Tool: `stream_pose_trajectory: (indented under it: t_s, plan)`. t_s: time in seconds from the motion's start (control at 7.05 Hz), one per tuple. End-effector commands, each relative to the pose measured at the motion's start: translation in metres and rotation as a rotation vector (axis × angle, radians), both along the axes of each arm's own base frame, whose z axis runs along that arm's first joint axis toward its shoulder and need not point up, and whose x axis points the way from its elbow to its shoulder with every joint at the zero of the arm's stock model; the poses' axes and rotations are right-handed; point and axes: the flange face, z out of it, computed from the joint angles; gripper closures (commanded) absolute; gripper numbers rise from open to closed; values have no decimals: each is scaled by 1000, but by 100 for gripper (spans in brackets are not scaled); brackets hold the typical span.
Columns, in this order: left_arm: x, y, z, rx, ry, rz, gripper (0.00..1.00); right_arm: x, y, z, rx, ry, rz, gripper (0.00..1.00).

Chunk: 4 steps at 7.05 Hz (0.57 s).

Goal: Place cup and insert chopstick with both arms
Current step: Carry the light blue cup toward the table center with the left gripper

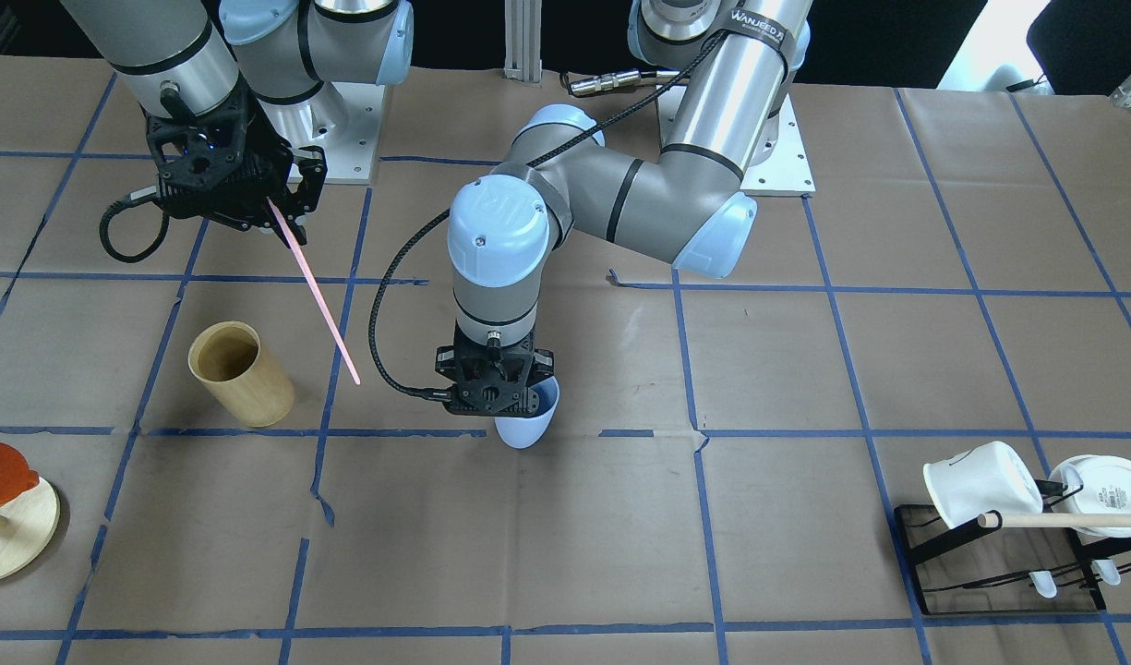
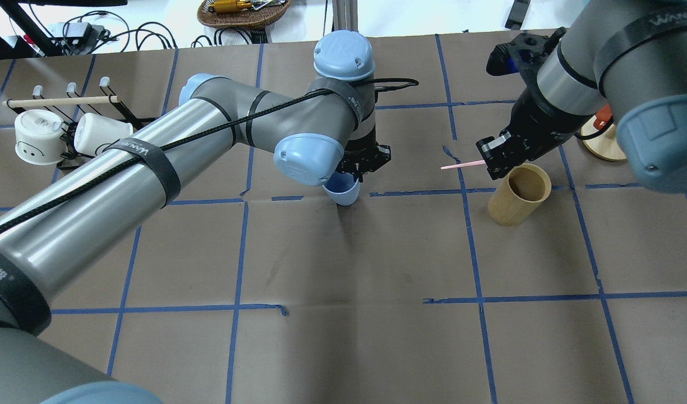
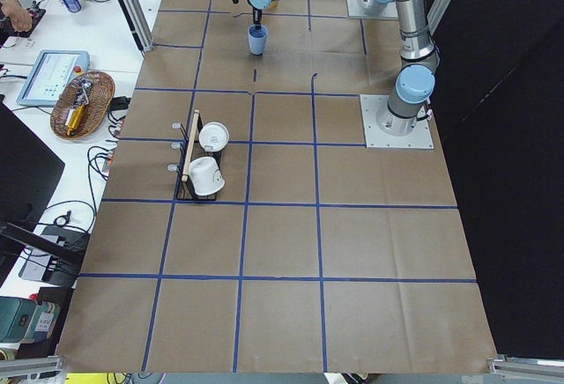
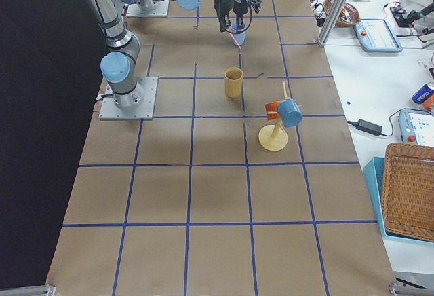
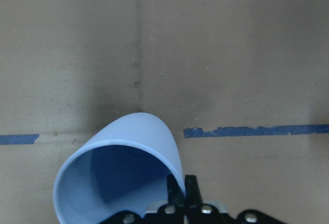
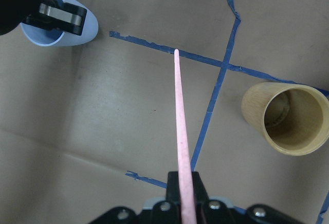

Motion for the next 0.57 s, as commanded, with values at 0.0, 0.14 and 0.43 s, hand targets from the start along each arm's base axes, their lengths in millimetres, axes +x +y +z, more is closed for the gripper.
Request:
stream_pose_trajectory:
  t_s: [0.0,0.14,0.43]
  plan:
    - [-3,3,-16,5,-14,-21,18,0,0,0,-2,0,2,93]
    - [-5,-2,-17,-14,-6,-16,13,0,0,0,-2,0,2,93]
    - [-1,-10,21,-90,20,-9,13,0,-1,2,-6,-1,-4,93]
